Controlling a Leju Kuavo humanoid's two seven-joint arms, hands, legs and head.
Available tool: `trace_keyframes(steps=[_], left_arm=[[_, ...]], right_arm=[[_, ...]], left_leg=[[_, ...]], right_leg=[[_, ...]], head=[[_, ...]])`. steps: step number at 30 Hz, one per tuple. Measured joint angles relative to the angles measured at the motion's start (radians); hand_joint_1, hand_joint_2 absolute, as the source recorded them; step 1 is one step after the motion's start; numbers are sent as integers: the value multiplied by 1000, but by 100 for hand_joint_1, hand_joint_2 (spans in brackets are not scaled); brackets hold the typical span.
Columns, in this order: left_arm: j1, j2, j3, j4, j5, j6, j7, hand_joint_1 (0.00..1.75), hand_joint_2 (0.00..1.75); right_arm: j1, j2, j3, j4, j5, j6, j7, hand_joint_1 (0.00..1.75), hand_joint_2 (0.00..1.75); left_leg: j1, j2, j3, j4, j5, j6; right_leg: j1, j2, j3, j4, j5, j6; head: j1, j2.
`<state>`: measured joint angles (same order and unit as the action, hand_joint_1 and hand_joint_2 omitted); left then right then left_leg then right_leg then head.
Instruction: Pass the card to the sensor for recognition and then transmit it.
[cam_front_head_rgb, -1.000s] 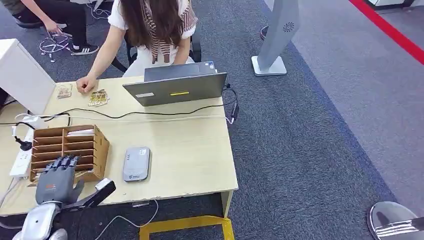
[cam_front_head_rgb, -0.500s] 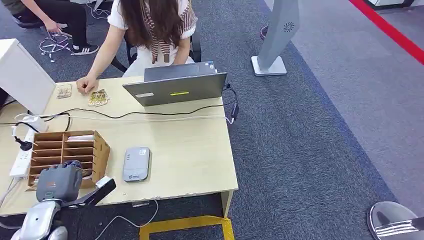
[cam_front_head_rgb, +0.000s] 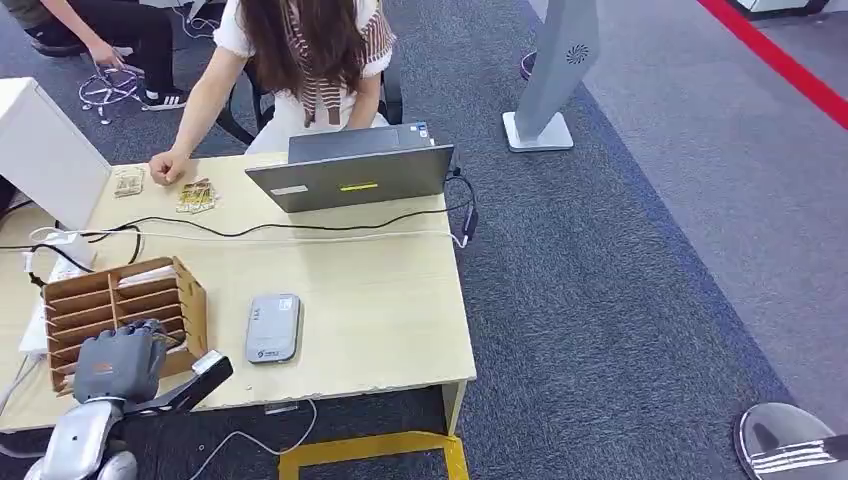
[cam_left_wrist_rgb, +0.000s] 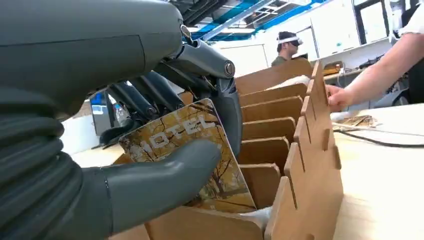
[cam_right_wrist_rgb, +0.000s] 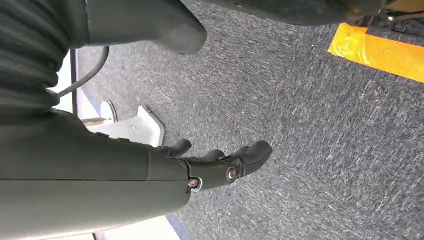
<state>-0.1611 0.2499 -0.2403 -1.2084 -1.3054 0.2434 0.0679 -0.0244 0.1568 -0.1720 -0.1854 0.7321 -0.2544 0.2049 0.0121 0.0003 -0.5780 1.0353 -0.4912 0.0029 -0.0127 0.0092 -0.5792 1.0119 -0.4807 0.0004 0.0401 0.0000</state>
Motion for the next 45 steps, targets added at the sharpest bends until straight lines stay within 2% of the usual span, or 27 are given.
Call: trace_keyframes(steps=[10,17,25,29,37,40,45], left_arm=[[35,1,-2,-165,4,21,-33,175,175],[81,31,-9,-340,74,26,-50,175,175],[70,53,-6,-375,102,24,-42,175,175],[-60,58,24,-241,82,45,-37,175,175],[-382,36,37,202,7,176,-54,175,175],[-463,22,37,307,-6,187,-54,175,175],[-540,8,37,415,-24,190,-47,175,175]], right_arm=[[0,0,-23,0,-10,-3,-7,0,175],[1,0,-44,0,-9,-8,-10,0,175],[1,0,-49,0,13,1,-9,0,175],[-3,0,-48,0,48,16,-8,0,175],[-11,0,-41,0,100,26,2,0,175],[-12,0,-37,0,105,30,2,0,175],[-13,0,-36,0,112,38,2,0,175]], left_leg=[[0,0,0,0,0,0],[0,0,0,0,0,0],[0,0,0,0,0,0],[0,-4,0,0,2,0],[0,-4,0,0,5,-1],[0,-4,0,0,5,-1],[0,-4,-1,0,5,-1]], right_leg=[[0,0,0,0,0,0],[0,0,0,0,0,0],[0,0,0,0,0,0],[0,-3,1,0,1,-1],[0,-4,0,1,3,-1],[0,-3,0,1,3,-1],[0,-3,0,1,3,-1]], head=[[0,0],[0,0],[0,0],[0,0],[0,0],[0,0],[0,0]])
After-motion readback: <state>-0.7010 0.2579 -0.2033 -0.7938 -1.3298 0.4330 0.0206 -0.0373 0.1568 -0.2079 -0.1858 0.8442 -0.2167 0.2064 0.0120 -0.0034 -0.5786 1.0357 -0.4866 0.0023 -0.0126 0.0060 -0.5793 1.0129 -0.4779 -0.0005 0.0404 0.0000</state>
